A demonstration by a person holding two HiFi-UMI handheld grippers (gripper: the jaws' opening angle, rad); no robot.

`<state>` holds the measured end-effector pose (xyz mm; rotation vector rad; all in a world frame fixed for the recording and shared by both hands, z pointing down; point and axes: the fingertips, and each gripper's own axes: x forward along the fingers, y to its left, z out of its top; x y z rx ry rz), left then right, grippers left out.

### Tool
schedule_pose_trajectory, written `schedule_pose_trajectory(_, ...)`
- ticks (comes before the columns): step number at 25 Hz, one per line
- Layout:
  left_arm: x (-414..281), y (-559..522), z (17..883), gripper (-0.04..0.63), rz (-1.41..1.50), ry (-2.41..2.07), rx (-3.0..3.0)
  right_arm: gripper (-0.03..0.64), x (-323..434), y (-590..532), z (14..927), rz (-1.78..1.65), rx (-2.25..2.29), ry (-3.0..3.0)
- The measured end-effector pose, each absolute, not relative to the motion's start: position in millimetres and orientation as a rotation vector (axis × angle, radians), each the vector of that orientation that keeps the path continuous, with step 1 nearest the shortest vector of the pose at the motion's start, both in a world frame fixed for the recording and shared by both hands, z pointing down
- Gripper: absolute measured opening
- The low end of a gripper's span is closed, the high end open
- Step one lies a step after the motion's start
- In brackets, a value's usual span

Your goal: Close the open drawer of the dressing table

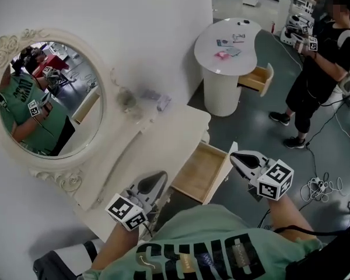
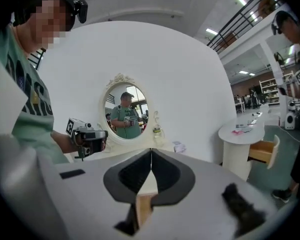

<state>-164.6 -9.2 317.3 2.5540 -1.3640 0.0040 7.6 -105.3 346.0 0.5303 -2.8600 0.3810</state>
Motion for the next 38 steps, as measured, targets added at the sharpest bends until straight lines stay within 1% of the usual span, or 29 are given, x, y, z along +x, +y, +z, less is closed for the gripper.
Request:
schedule_pose_trajectory(6,-99,-45,333,0.008,0.127,-1.278,2.560,0.011,69,-132,369,0.458,0.589,-2.865)
schedule_pose_trajectory(11,-65,-63,354,0.008,0.189,-1.160,2.574,0.011,92,-141,402,0.519,0.649,-2.817)
schedule_pose_trajectory(16,-67,-73,387,0.008,0.243,-0.996,2.601,0.011,85,-136,436,0.517,0.736,-2.731)
schedule_pose_trajectory(20,-74,-79,429,0.008,0.380,-0.906,2.604,0.012,86,-136,470,0.428,0.841,-2.582)
schedule_pose_trajectory(23,-75,-79,456,0.008,0.433,-0.796,2.595,0.012,80,-132,494,0.451,0.909,-2.518)
schedule_pose_trajectory(30,-66,-69,498,0.008,0.476,-0.710,2.527,0.014,76,-123,557,0.493,0.841,-2.407)
schedule_pose_trajectory(32,-65,-68,508,0.008,0.492,-0.708,2.507,0.031,79,-126,578,0.475,0.803,-2.369)
schedule_pose_trajectory(35,-67,-67,526,0.008,0.509,-0.726,2.464,0.088,81,-126,610,0.438,0.716,-2.308)
schedule_pose_trajectory(38,-66,-67,544,0.008,0.516,-0.735,2.418,0.105,80,-120,641,0.376,0.615,-2.259)
